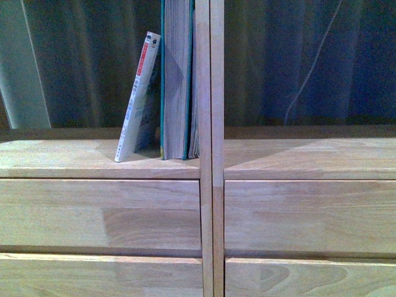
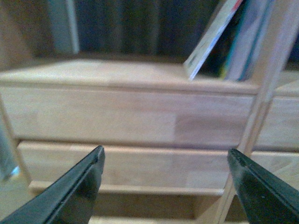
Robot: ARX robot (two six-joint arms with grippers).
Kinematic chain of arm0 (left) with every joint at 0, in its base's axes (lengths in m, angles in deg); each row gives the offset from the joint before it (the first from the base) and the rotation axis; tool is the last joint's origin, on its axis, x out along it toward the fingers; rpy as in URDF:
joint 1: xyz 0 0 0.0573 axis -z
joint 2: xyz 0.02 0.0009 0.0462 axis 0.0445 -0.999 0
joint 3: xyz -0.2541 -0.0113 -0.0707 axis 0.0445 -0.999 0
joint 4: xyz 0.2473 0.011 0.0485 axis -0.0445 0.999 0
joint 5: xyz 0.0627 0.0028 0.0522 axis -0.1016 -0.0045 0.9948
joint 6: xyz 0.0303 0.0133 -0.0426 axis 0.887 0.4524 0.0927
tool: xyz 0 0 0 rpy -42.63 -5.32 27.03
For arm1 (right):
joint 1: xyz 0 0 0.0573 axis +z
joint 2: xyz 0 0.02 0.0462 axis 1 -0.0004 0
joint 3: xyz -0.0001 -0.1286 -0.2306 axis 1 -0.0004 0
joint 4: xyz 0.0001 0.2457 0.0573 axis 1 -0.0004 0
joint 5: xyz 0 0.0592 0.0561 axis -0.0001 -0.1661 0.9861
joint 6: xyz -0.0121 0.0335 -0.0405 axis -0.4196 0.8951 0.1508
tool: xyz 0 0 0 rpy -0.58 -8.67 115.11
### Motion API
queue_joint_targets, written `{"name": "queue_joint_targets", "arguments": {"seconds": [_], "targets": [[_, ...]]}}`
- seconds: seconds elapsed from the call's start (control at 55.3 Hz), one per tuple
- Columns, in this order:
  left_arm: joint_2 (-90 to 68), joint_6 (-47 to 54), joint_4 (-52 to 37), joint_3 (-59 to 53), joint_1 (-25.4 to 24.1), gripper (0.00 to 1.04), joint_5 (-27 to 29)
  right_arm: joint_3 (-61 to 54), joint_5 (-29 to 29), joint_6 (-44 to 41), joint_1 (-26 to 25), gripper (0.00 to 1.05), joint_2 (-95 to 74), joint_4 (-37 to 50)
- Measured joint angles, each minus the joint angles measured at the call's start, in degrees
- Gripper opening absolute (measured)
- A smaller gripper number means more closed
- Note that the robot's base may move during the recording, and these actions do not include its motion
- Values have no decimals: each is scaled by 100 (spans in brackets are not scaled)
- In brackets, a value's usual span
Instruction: Organize books on shelf
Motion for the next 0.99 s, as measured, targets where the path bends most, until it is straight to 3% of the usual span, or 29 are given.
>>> {"name": "queue_joint_targets", "arguments": {"seconds": [0.018,0.108,0.199,0.38,0.868,0.904,0.994], "targets": [[15,46,138,0,129,70,420,0,2,0,0,98,0,0],[129,118,264,0,734,51,1475,0,0,2,2,98,0,0],[160,157,282,2,1182,32,1668,0,-2,2,0,98,0,0],[160,164,284,2,1217,2,1725,0,-2,0,0,98,0,0],[160,177,286,2,1224,3,1731,0,-2,2,0,98,0,0],[162,175,286,2,1224,5,1731,0,-2,0,0,98,0,0],[162,177,286,2,1226,22,1733,0,-2,0,0,98,0,0]]}}
